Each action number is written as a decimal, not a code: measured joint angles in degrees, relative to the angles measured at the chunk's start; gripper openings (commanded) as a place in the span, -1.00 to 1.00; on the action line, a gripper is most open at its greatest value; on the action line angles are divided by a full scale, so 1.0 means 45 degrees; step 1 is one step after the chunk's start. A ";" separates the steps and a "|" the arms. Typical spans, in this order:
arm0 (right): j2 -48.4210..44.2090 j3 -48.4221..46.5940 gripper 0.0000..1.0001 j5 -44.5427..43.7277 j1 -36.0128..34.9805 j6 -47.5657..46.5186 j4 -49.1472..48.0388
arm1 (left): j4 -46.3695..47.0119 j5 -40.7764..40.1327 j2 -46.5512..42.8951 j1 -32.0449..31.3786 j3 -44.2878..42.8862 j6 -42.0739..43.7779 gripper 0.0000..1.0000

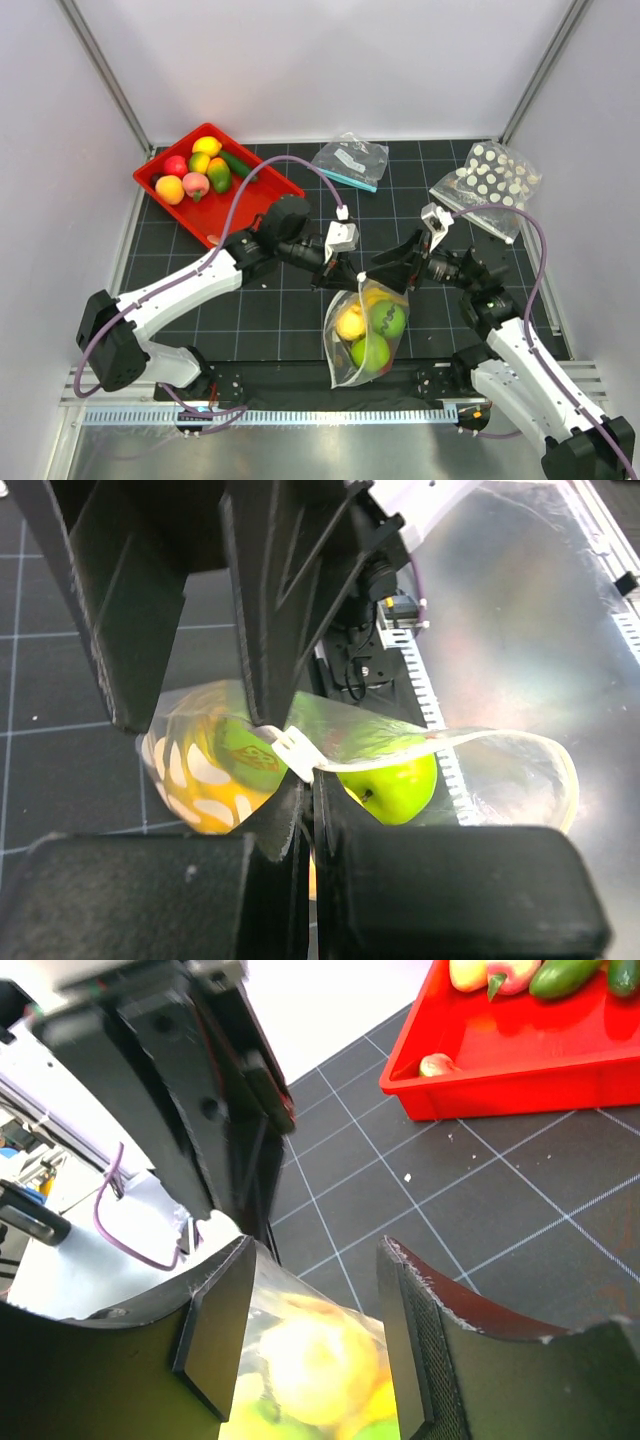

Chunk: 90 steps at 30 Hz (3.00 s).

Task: Place the food in the zip-top bag and seal the zipper
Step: Zip the zipper food storage bag at the center of the board.

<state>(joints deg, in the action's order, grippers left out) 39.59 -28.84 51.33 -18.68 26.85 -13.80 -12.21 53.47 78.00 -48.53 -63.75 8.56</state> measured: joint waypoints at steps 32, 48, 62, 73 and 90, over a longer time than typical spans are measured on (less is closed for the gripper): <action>-0.2001 0.0792 -0.98 -0.2409 -0.0777 -0.0826 0.0257 | 0.0005 -0.0461 -0.0063 0.0675 0.0049 -0.0053 -0.68; -0.0991 0.0792 0.32 -0.2749 -0.0777 -0.1239 0.0622 | -0.0015 -0.1185 0.0083 0.0685 0.0049 -0.0155 -0.99; -0.0782 0.0792 0.34 -0.2812 -0.0811 -0.1331 0.0607 | -0.0092 -0.2307 0.0413 0.0583 0.0049 0.0223 -0.99; -0.0554 0.1127 0.69 -0.2045 -0.0865 -0.1311 -0.0063 | -0.0209 -0.1039 -0.0636 0.0559 0.0102 0.1307 -0.99; -0.0602 0.1166 0.56 0.0073 -0.1486 -0.1234 -0.1360 | -0.2152 0.2788 -0.0729 0.0563 -0.0335 0.2370 -1.00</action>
<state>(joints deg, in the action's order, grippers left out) 36.88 -23.59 51.66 -25.36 21.30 -19.92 -21.89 66.02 74.72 -46.00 -65.25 19.22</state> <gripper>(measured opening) 0.806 0.011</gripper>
